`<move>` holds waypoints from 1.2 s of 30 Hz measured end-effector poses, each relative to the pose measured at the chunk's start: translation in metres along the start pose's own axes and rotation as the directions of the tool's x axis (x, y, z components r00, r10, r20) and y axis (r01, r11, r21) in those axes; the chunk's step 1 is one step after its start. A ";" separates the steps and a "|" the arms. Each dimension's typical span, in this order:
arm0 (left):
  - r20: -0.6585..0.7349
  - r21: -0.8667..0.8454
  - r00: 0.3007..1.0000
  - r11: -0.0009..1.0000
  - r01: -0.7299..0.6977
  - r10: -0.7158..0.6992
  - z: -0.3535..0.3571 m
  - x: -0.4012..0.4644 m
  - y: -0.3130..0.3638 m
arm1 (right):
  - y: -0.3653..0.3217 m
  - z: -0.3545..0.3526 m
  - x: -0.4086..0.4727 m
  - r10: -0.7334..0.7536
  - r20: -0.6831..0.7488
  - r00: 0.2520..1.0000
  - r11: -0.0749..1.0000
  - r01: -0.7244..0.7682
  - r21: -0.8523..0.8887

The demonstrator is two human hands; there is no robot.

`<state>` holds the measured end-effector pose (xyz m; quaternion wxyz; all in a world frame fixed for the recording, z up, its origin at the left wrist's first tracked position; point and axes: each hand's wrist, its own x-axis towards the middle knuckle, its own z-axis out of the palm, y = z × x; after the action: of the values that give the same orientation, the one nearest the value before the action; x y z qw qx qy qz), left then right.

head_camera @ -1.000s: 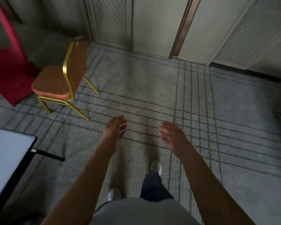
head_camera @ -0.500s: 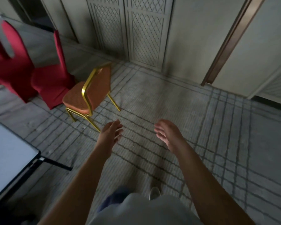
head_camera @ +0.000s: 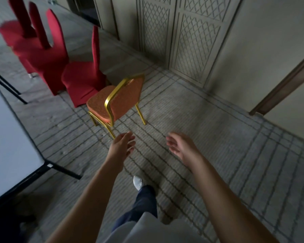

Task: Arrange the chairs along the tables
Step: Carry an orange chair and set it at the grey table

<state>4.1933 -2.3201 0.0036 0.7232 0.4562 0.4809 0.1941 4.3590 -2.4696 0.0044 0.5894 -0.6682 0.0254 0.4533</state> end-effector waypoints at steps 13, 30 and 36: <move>-0.127 -0.085 0.991 0.995 -0.042 0.031 0.047 0.210 0.104 | -0.162 0.086 0.196 -0.053 0.127 0.990 0.940 0.092 -0.329; -0.440 -0.234 0.884 0.971 0.054 -0.155 0.135 0.364 0.159 | -0.280 0.134 0.410 0.263 0.422 0.867 0.815 0.034 -0.578; -0.514 -0.268 0.845 0.963 0.006 -0.148 0.150 0.392 0.171 | -0.299 0.156 0.460 0.347 0.422 0.838 0.789 -0.017 -0.615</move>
<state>4.5321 -2.0218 -0.0364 0.6227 0.2679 0.6501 0.3433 4.7093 -2.0223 -0.0425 0.2893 -0.6652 -0.2072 0.6564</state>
